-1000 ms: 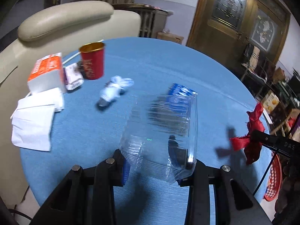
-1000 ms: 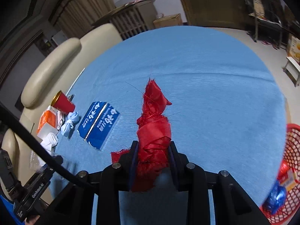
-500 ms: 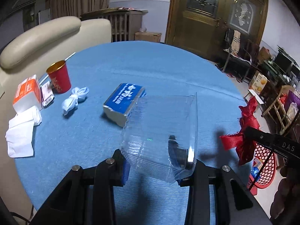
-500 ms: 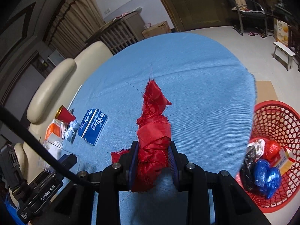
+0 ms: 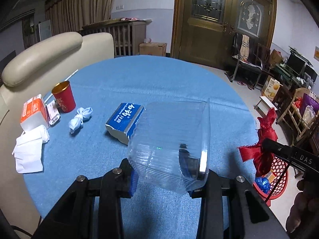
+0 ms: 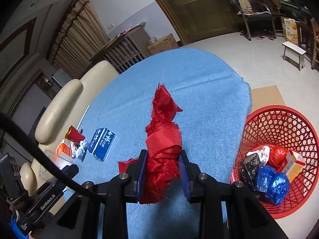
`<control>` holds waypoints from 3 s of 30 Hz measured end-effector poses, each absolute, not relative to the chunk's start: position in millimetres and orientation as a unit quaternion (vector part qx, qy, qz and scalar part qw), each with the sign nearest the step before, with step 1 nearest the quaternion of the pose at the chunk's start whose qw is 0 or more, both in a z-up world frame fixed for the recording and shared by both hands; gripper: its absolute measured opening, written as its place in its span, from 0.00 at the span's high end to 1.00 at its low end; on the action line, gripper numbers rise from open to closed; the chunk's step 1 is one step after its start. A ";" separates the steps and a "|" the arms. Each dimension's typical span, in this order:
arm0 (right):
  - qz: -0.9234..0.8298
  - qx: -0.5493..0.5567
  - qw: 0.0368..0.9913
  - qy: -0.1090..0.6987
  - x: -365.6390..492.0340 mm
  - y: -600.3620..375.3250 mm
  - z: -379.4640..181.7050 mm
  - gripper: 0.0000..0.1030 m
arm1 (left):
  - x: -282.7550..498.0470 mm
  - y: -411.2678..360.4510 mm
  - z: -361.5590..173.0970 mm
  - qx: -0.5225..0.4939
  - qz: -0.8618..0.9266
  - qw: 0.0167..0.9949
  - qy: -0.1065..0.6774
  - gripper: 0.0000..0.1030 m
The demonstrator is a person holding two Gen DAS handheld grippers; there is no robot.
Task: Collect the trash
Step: 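Lift the clear tray with the left gripper while the right lifts the red ribbon, then carry the clear tray and red ribbon over the red wastebasket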
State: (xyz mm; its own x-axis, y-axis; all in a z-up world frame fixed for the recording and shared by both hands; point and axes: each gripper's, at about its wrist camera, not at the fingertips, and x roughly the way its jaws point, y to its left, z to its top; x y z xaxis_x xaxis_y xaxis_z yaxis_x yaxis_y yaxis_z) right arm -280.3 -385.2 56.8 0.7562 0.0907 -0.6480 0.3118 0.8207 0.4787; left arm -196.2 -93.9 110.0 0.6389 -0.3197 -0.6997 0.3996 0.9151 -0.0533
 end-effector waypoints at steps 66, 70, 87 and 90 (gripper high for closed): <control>-0.086 0.355 0.865 0.345 -309.7 -427.3 34.1 0.68 | -200.6 -113.6 97.0 0.076 -0.218 0.894 0.385 0.62; -0.088 0.355 0.865 0.345 -310.5 -427.5 33.8 0.68 | -201.0 -115.0 96.3 0.077 -0.221 0.893 0.385 0.62; -0.134 0.362 0.862 0.329 -336.0 -459.9 38.1 0.68 | -206.6 -149.4 109.6 0.083 -0.271 0.887 0.365 0.62; -0.161 0.367 0.858 0.322 -351.9 -479.9 37.9 0.68 | -211.5 -168.0 111.8 0.090 -0.291 0.882 0.360 0.62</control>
